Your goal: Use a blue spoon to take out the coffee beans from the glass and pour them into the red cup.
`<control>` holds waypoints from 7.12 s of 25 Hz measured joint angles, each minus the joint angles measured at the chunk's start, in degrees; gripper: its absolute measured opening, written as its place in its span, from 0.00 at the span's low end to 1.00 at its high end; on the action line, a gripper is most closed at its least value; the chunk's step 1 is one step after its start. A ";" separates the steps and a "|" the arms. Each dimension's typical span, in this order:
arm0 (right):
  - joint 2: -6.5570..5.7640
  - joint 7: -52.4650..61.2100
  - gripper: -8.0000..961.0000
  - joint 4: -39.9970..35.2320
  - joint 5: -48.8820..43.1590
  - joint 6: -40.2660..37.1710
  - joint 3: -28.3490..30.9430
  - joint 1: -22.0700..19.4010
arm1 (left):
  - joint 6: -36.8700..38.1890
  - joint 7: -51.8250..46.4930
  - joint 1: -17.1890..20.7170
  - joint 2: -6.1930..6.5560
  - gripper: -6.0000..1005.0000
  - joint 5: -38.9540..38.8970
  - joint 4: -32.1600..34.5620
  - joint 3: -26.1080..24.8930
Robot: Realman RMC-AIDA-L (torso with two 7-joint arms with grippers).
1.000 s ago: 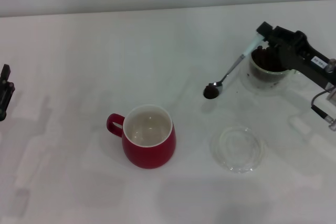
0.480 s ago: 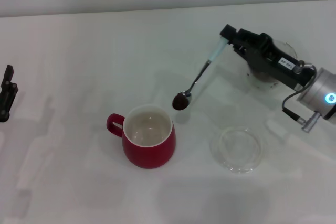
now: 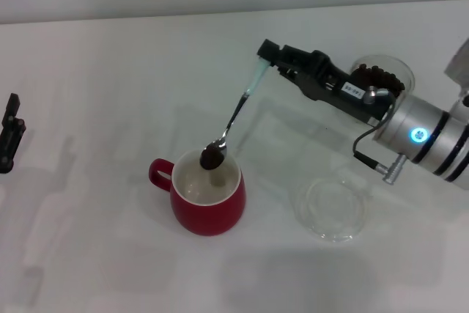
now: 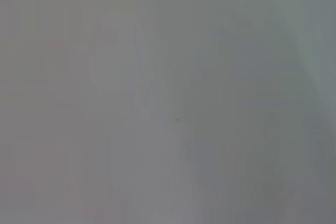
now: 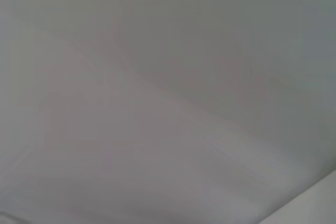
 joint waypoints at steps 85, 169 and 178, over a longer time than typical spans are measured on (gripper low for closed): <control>-1.33 -16.07 0.23 -15.14 -8.94 12.83 5.16 -16.23 | -2.49 0.44 0.06 0.21 0.68 -0.57 -0.71 -0.61; -1.50 -10.78 0.25 -15.05 -10.51 -3.30 3.49 -20.46 | -2.72 0.36 -0.94 0.21 0.68 -0.36 -0.71 -0.62; -1.49 -11.78 0.25 -17.44 -9.90 -1.26 4.90 -20.88 | -2.70 0.37 -0.77 0.29 0.68 -0.31 -0.71 -0.62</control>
